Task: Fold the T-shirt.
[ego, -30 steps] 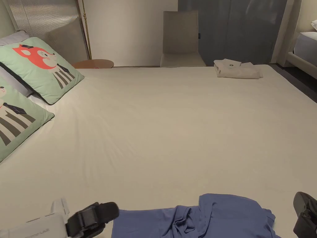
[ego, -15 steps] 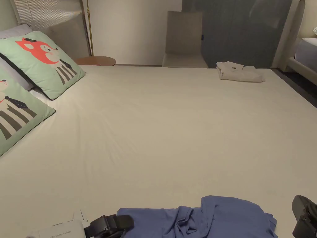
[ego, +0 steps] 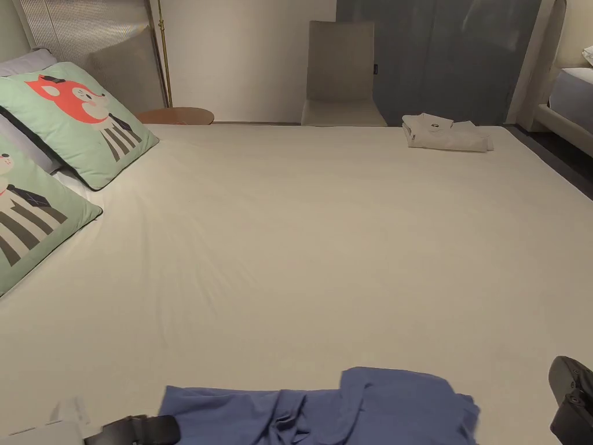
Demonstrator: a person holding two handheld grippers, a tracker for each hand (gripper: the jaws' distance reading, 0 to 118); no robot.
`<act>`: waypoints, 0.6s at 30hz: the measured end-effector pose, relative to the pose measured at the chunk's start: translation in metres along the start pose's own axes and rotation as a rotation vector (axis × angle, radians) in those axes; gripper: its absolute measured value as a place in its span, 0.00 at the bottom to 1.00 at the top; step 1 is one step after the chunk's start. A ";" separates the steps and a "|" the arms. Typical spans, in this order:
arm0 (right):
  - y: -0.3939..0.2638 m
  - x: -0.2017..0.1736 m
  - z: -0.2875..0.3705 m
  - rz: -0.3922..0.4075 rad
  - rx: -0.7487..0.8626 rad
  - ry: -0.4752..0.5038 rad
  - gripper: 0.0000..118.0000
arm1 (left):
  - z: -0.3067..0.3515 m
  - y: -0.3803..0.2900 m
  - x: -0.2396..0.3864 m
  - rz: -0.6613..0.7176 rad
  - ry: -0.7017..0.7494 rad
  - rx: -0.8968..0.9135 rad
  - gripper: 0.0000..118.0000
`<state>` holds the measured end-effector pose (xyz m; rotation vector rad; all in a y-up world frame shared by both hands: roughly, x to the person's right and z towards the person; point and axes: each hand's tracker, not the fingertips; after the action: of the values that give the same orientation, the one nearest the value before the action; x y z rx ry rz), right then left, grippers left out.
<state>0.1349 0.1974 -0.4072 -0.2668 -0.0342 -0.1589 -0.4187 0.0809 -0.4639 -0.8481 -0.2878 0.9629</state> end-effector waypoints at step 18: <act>-0.005 0.000 0.001 -0.041 0.005 0.059 0.01 | -0.028 -0.003 0.120 -0.126 -0.204 -0.039 0.07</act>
<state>0.1338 0.1926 -0.4045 -0.2561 0.0184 -0.2070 -0.3335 0.1633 -0.4972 -0.7590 -0.5305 0.9289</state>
